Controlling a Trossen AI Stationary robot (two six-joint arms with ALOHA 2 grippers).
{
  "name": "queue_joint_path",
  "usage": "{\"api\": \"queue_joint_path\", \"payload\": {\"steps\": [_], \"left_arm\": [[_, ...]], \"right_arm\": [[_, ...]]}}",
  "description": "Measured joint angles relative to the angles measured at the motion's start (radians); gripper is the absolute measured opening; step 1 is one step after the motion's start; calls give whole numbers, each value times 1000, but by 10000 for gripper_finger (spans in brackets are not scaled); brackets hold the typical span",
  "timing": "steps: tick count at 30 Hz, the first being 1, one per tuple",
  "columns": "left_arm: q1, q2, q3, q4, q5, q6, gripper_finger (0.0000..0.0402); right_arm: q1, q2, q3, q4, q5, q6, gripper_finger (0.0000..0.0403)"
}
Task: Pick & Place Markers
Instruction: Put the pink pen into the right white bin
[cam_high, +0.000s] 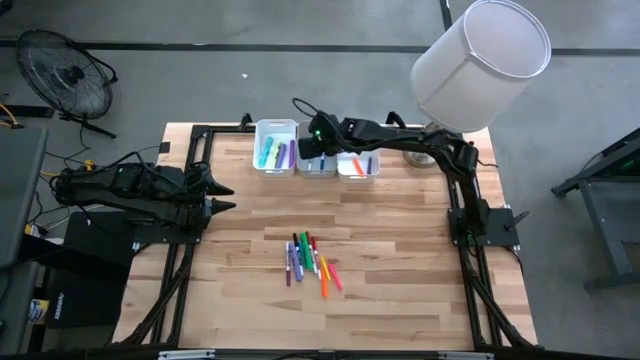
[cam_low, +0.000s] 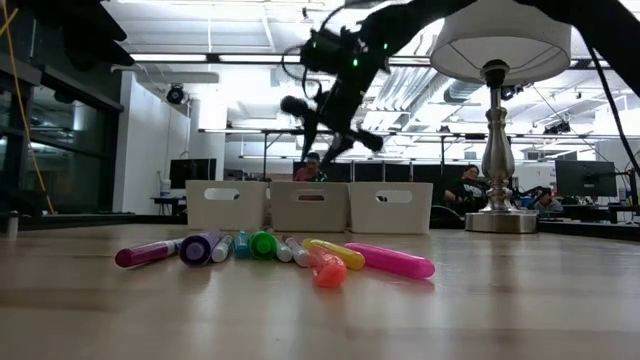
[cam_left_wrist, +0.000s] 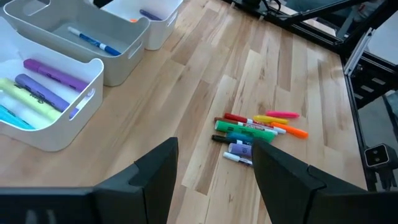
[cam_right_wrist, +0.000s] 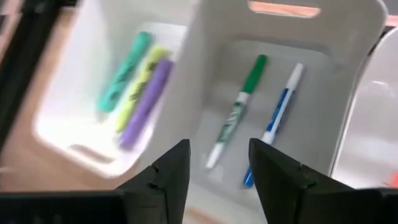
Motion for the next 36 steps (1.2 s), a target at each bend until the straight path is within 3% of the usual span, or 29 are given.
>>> {"api": "queue_joint_path", "payload": {"steps": [9, 16, 24, 36], "left_arm": [[0, 0, 0, 4, -1, 0, 202], [0, 0, 0, 12, -5, 14, 202], [0, 0, 0, 13, -5, -7, 201], [0, 0, 0, 110, -7, -87, 201]], "right_arm": [[119, -106, 0, -31, -17, -58, 151], [272, -156, 0, -162, 8, -70, 151], [475, -156, 0, -356, 44, 72, 151], [735, -155, 0, -480, 72, 266, 150]]}}
